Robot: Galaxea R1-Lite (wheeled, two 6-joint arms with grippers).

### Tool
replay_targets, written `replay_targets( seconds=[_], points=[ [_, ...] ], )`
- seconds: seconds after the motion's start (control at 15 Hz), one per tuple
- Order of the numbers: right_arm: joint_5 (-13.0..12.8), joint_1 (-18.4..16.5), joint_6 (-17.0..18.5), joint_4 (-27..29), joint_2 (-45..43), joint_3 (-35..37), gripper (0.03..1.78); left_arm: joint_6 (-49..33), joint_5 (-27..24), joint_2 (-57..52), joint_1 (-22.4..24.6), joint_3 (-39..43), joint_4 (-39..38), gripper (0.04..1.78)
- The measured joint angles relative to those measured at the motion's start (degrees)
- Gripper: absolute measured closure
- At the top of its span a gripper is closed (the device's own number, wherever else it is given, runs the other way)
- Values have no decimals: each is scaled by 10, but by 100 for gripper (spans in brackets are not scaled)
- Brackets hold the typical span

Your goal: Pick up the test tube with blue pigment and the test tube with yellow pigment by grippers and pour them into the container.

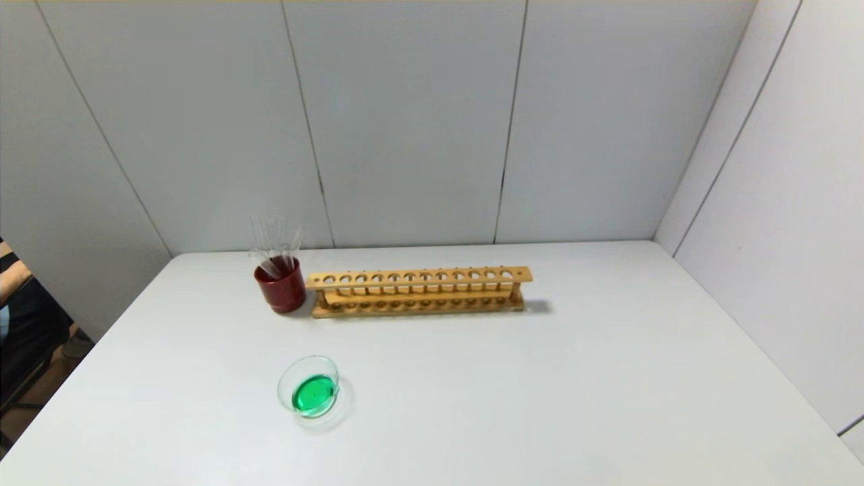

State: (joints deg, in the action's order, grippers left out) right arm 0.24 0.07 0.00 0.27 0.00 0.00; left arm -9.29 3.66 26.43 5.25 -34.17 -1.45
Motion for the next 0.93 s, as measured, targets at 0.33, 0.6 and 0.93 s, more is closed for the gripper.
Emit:
replay_targets(
  seconds=[0.33, 0.6, 0.93],
  points=[
    [0, 0, 0, 0, 0, 0, 6, 63, -11, -152, -59, 69, 35, 7],
    [0, 0, 0, 0, 0, 0, 6, 80, -21, -238, -56, 167, 3, 7],
    [0, 0, 0, 0, 0, 0, 6, 175, 28, -264, -55, 325, -118, 7]
  ],
)
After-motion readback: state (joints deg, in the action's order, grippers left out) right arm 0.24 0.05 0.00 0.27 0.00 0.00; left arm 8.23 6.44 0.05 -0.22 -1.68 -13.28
